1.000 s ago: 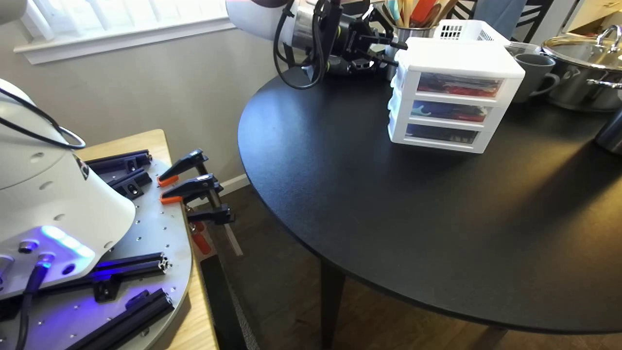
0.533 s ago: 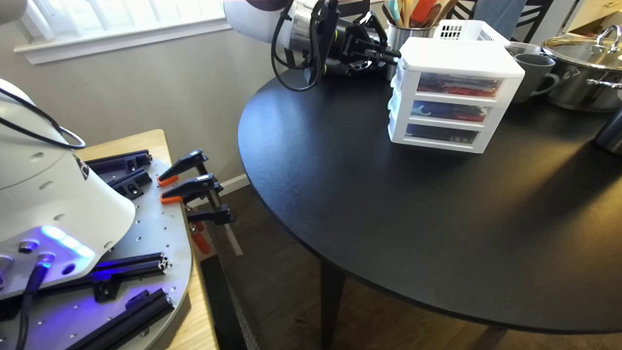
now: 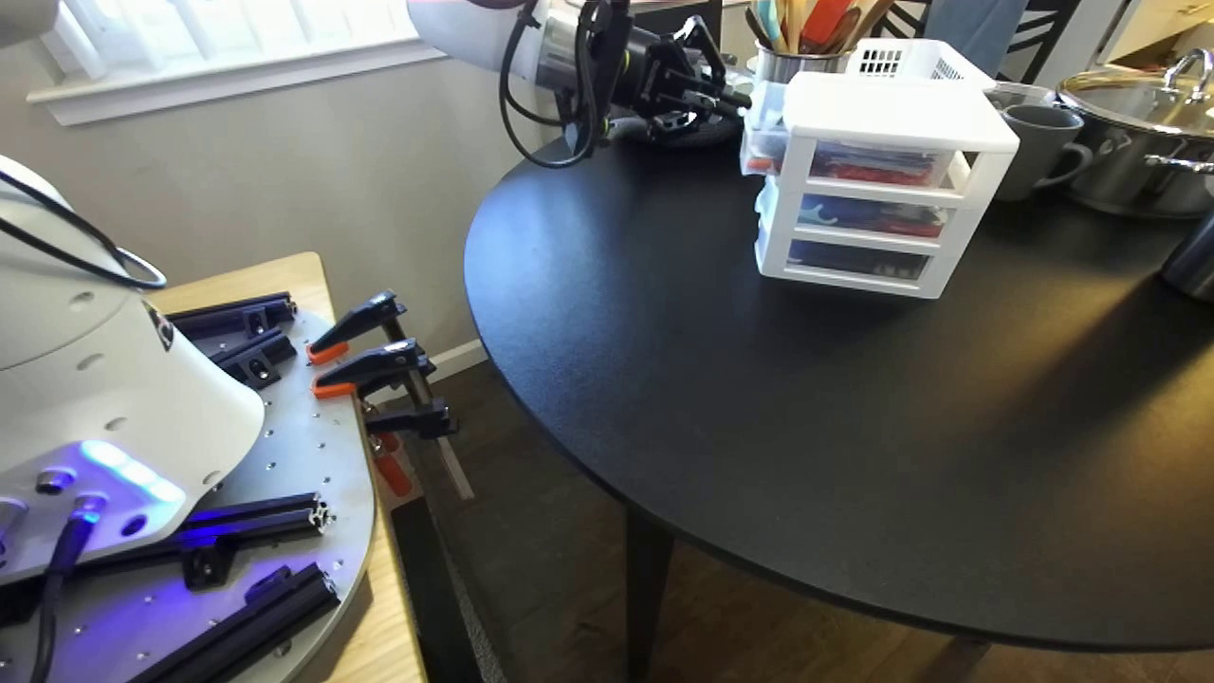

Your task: Pull the top drawer of the small cabinet on the table

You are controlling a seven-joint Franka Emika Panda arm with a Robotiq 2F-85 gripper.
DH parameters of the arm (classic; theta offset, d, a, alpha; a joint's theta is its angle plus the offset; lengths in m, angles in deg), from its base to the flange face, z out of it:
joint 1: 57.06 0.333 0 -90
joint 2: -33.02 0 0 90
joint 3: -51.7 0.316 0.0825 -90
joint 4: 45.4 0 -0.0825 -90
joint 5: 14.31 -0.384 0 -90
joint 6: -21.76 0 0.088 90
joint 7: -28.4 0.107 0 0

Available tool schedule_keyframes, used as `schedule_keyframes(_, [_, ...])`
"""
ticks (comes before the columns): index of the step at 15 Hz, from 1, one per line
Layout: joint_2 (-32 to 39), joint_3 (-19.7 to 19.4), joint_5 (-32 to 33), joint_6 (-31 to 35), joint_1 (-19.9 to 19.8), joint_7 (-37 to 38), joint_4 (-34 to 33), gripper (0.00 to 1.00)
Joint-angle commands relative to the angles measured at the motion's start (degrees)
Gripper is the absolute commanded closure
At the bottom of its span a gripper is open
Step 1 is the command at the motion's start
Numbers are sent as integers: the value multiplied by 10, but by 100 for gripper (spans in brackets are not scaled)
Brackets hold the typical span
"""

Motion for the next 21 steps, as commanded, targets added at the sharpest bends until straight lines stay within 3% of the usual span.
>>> schedule_keyframes(1, [61,-64,-22,29,98,-26,49,97])
schedule_keyframes(4, [58,-110,-66,65,167,-41,62,97])
schedule_keyframes(9, [31,-151,-144,113,227,-88,79,97])
schedule_keyframes(21, [12,-133,-176,97,259,-93,91,97])
